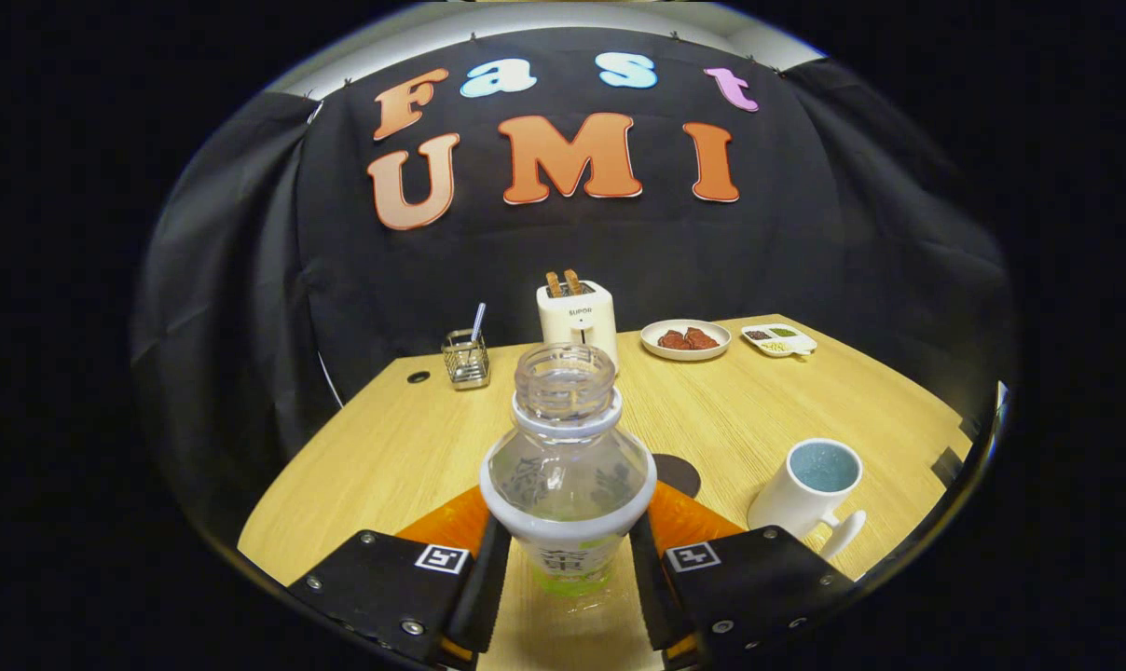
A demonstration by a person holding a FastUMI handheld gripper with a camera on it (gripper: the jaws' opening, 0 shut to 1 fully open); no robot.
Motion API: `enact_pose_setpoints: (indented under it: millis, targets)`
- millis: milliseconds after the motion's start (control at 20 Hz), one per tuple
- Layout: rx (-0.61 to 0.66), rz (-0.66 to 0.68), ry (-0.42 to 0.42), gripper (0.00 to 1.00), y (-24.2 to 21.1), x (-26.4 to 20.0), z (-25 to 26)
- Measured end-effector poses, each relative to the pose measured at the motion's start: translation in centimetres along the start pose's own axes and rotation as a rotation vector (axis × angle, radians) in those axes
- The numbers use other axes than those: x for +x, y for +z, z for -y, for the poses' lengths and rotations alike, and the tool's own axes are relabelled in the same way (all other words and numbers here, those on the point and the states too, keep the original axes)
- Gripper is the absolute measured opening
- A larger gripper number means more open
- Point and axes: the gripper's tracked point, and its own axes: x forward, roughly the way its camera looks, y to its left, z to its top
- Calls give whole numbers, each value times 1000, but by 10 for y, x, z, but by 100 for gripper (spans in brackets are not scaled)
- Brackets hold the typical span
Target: Take the bottle from table, then pour the juice into the cup, finally place the bottle on the coaster
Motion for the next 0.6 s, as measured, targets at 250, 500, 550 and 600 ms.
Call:
enact_pose_setpoints:
  millis: [250,500,550,600]
  targets:
    - [144,40,39,62,23,-2,0]
    - [294,63,60,62,38,-2,10]
    - [321,65,60,62,40,-2,13]
    - [354,69,60,62,44,-2,17]
